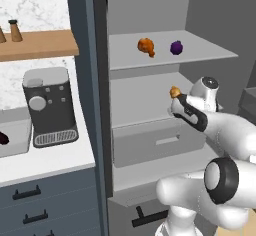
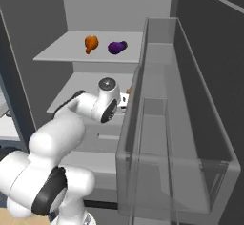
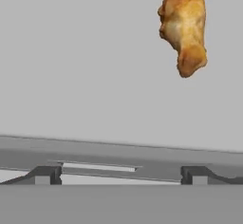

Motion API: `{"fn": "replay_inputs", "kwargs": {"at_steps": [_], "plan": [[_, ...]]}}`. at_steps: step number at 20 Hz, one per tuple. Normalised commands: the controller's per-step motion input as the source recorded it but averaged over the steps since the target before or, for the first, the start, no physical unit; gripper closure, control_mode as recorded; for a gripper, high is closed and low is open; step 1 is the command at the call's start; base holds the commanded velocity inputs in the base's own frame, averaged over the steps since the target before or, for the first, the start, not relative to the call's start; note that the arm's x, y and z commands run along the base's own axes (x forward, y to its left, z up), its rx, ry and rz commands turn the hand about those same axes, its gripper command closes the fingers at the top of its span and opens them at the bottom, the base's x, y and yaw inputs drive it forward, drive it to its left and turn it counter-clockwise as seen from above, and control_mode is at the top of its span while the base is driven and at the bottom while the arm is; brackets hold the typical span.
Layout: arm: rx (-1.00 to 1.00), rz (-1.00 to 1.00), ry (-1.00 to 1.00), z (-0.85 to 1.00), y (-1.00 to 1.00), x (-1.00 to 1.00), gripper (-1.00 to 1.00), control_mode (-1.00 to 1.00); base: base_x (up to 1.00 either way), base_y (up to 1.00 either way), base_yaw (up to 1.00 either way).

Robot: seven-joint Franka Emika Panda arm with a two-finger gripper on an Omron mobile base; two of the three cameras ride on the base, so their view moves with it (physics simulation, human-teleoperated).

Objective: Place one eggplant and one chicken drumstick in each tupperware on the nearby counter, to pack two identical lunches.

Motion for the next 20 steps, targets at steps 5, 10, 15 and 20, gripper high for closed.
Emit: {"fn": "replay_inputs", "kwargs": {"at_steps": [5, 10, 15, 20], "plan": [[0.00, 0.00, 0.05, -0.01, -0.37, 0.90, -1.00, -1.00, 0.00, 0.00, 0.00], [0.00, 0.00, 0.05, -0.02, -0.25, 0.80, -1.00, -1.00, 0.00, 0.00, 0.00], [0.00, 0.00, 0.02, -0.08, -0.39, 0.67, -1.00, -1.00, 0.00, 0.00, 0.00], [0.00, 0.01, 0.03, -0.28, -0.03, 0.68, -1.00, -1.00, 0.00, 0.00, 0.00]]}}
